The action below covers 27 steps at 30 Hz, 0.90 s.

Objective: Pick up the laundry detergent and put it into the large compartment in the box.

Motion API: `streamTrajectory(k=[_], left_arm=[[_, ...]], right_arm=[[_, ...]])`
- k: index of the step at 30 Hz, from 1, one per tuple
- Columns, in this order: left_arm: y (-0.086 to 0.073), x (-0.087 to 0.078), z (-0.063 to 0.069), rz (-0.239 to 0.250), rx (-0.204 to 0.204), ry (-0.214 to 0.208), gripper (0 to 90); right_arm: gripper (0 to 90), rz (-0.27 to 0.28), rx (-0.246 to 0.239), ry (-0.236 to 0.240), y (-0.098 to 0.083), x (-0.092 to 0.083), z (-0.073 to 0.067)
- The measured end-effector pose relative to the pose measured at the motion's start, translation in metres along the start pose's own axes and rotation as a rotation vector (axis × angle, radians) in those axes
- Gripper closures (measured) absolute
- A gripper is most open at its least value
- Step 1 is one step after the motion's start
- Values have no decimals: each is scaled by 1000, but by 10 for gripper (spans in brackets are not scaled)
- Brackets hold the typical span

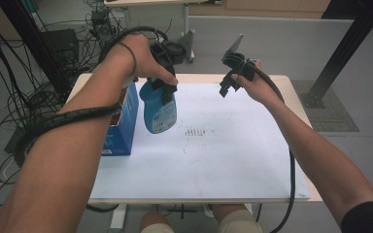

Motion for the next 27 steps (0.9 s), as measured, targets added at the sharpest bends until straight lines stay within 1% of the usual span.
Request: streamTrajectory(k=[2, 4, 5, 8, 9, 10, 11, 12, 14, 16, 18, 19, 20, 22, 23, 24, 27], left_arm=[[-7, -11, -8, 17, -53, -18, 377], [-14, -22, -15, 22, -95, -25, 377], [-16, -26, -17, 27, -112, -22, 377], [-22, -43, -22, 30, -173, 11, 377], [-25, -48, -25, 32, -197, 19, 377], [-29, -54, -28, 39, -236, 29, 377], [-32, -58, -30, 41, -261, 32, 377], [-36, -64, -35, 51, -304, 28, 377], [-43, -72, -42, 54, -335, 29, 377], [-53, -80, -52, 73, -389, 25, 377], [-60, -86, -58, 85, -434, 24, 377], [-65, -89, -62, 97, -464, 26, 377], [-67, -91, -64, 101, -483, 28, 377], [-74, -99, -72, 105, -535, 25, 377], [-76, -101, -74, 107, -548, 27, 377], [-79, -103, -78, 105, -576, 25, 377], [-84, -107, -85, 99, -618, 29, 377]], right_arm=[[70, -2, 7, -1, -1, -1, 0], [70, -3, 14, -1, -1, -1, 0], [70, -5, 16, -1, -1, 0, 0], [69, -2, 15, -6, -1, 0, -2], [70, -2, 6, -11, -1, 0, -2], [70, 0, 4, -13, -1, 0, -4], [70, -2, 1, -15, -1, 0, -6], [70, -3, -1, -17, -1, 0, -6], [70, -4, -9, -19, -1, 0, -7], [70, -2, -5, -17, -1, 0, -7], [69, 0, -5, -17, -1, 0, -6], [70, -3, 1, -15, -1, 0, -6], [69, -2, 2, -16, -1, -1, -6], [70, -2, -2, -18, -2, -1, -6], [70, -1, -1, -18, -2, -1, -6], [69, 0, 2, -17, -2, -1, -7], [69, 2, -6, -19, -3, 0, -6]])
Point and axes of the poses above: each handheld gripper's, and its own axes: x roughly forward along the jaws, y roughly out of its top, z roughly to its right, the point moved 8 cm from there along x, roughly forward along the jaws, and after that the axes turned 10 degrees about -z, right-handed, at the moved point
